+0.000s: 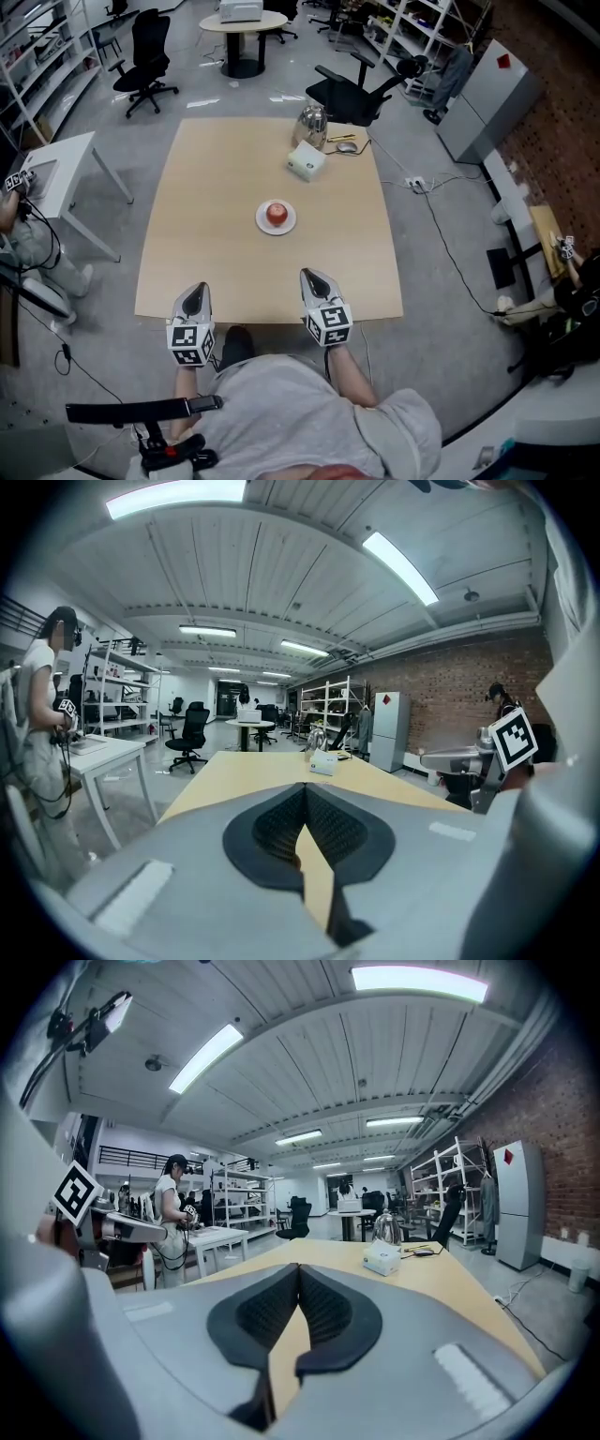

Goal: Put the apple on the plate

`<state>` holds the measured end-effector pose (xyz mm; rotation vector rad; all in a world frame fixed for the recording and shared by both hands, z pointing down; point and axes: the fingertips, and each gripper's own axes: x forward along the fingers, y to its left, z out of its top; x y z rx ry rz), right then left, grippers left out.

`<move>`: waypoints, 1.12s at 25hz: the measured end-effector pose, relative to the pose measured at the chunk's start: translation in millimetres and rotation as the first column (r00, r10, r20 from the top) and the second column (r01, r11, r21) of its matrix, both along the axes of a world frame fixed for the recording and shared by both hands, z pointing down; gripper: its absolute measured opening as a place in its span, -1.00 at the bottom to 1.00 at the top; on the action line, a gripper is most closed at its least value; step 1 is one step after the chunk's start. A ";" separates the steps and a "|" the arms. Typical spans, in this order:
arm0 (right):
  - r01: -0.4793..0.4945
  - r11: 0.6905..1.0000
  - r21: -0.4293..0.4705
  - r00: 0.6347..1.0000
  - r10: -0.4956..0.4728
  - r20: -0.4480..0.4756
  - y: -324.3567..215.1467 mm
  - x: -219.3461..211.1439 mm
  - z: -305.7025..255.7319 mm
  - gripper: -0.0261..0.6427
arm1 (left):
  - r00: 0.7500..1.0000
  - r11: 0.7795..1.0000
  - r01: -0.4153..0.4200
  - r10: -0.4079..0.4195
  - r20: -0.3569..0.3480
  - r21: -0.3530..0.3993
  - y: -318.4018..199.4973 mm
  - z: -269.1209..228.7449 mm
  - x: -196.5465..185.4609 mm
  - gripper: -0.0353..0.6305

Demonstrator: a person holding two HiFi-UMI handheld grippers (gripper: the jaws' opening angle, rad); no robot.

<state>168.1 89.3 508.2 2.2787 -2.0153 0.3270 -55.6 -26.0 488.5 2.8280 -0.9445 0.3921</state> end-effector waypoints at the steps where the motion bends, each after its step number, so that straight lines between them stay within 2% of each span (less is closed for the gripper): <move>1: 0.001 1.000 0.001 1.000 -0.001 0.005 3.0 -0.6 -0.2 -0.90 | 1.000 1.000 -0.001 0.001 0.000 0.002 2.5 -0.9 -0.4 -0.83; 10: 0.017 1.000 0.020 1.000 -0.017 0.026 2.8 -3.6 -1.8 -0.90 | 1.000 1.000 0.009 -0.009 -0.003 0.015 1.5 -2.7 -3.5 -0.83; 16: 0.053 0.999 0.013 0.999 -0.053 -0.006 1.4 -10.0 0.8 -0.91 | 1.000 1.000 0.015 -0.015 -0.004 0.017 1.1 0.3 -4.4 -0.83; 28: 0.047 0.999 0.021 0.999 -0.047 0.018 3.3 -8.1 -0.9 -0.91 | 1.000 1.000 0.018 -0.018 -0.001 0.020 2.2 -3.5 -5.3 -0.83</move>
